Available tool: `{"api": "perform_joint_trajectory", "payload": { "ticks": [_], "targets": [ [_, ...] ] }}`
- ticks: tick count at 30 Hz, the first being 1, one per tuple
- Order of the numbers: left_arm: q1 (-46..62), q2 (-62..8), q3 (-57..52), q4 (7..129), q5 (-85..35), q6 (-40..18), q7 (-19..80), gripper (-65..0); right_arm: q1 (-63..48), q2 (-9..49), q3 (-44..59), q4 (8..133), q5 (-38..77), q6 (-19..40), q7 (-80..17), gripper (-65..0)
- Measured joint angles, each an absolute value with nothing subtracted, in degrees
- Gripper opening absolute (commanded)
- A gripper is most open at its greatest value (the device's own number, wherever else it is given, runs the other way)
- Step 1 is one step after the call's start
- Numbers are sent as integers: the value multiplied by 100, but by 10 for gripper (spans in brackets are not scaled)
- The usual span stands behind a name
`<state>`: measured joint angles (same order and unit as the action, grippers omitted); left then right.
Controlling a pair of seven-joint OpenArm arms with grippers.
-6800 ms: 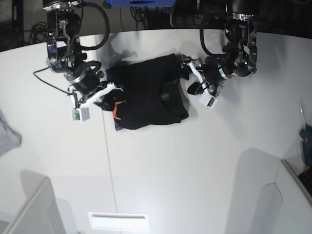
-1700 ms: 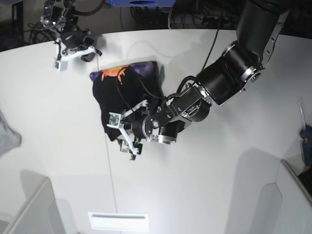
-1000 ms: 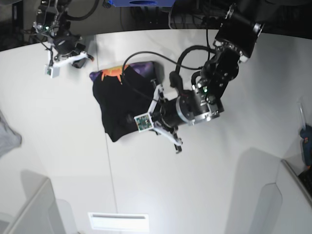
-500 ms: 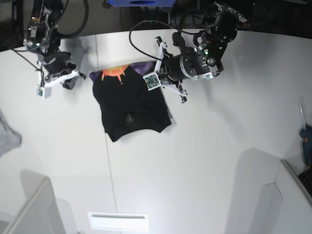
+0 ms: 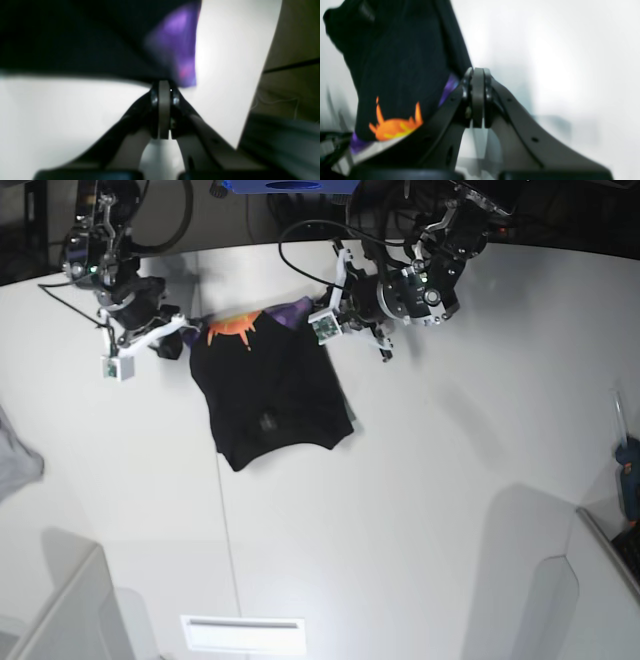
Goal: Fold the T-shirt properly
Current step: 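Lower the bundle flat and open both grippers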
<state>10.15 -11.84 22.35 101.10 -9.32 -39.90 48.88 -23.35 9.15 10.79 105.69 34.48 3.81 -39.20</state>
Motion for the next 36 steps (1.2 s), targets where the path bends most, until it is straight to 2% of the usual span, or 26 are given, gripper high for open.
{"api": "perform_joint_trajectory", "payload": {
  "ticks": [11, 36],
  "targets": [
    [792, -1433, 2156, 10116, -954, -3990, 4862, -650, -2696, 867, 814, 10567, 3444, 373, -3889, -650],
    [561, -1525, 2152, 10132, -952, -3992, 4864, -650, -3004, 862, 819, 10573, 3452, 373, -3852, -650]
  ]
}}
